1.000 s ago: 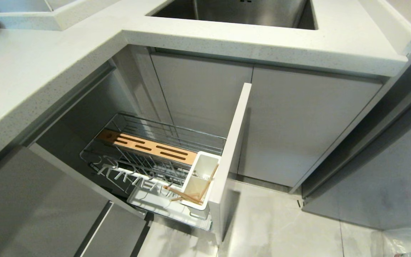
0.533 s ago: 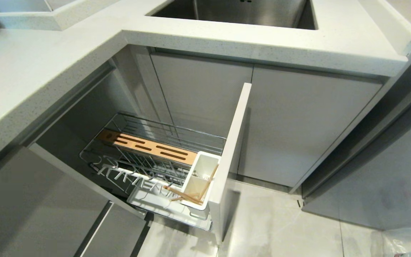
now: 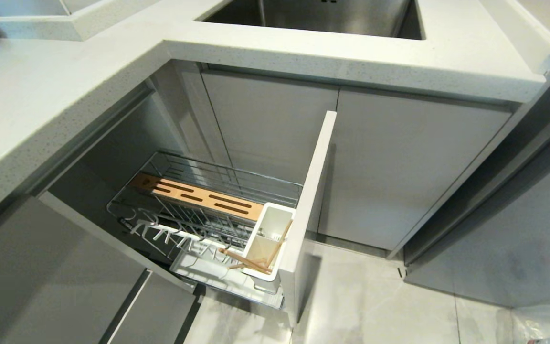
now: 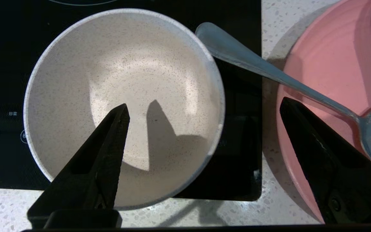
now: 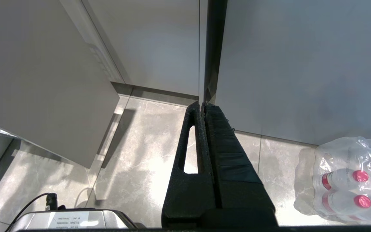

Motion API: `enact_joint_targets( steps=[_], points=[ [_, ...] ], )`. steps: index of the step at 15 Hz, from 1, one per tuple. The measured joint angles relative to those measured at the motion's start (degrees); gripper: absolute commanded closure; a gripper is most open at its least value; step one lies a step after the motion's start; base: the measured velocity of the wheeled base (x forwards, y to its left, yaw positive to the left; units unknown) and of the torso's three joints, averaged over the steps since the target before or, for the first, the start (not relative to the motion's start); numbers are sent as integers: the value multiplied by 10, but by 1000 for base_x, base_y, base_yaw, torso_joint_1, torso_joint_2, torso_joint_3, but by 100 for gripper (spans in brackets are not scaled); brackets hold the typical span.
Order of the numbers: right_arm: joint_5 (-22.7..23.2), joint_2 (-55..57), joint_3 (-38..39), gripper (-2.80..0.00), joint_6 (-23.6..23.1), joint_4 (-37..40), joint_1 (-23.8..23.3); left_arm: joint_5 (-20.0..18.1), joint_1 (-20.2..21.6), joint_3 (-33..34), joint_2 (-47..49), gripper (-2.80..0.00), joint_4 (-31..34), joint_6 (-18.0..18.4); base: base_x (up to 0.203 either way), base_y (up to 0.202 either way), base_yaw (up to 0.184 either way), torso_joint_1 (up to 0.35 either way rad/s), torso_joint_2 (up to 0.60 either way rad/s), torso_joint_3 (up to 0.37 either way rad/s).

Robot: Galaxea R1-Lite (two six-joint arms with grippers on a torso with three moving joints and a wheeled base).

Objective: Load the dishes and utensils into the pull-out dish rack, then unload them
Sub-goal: Pick up the bowl and place it in the cupboard

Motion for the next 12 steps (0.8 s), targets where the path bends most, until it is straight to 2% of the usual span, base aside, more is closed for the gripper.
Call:
enact_joint_targets(
  steps=[7, 8, 12],
  points=[
    [0, 0, 0, 0, 0, 0, 0, -5, 11, 20, 1, -280, -11, 0, 0, 0, 0, 0, 0, 0],
    [0, 0, 0, 0, 0, 0, 0, -5, 12, 21, 1, 0, -12, 0, 0, 0, 0, 0, 0, 0],
    [0, 0, 0, 0, 0, 0, 0, -5, 17, 23, 0, 0, -29, 0, 0, 0, 0, 0, 0, 0]
  ],
)
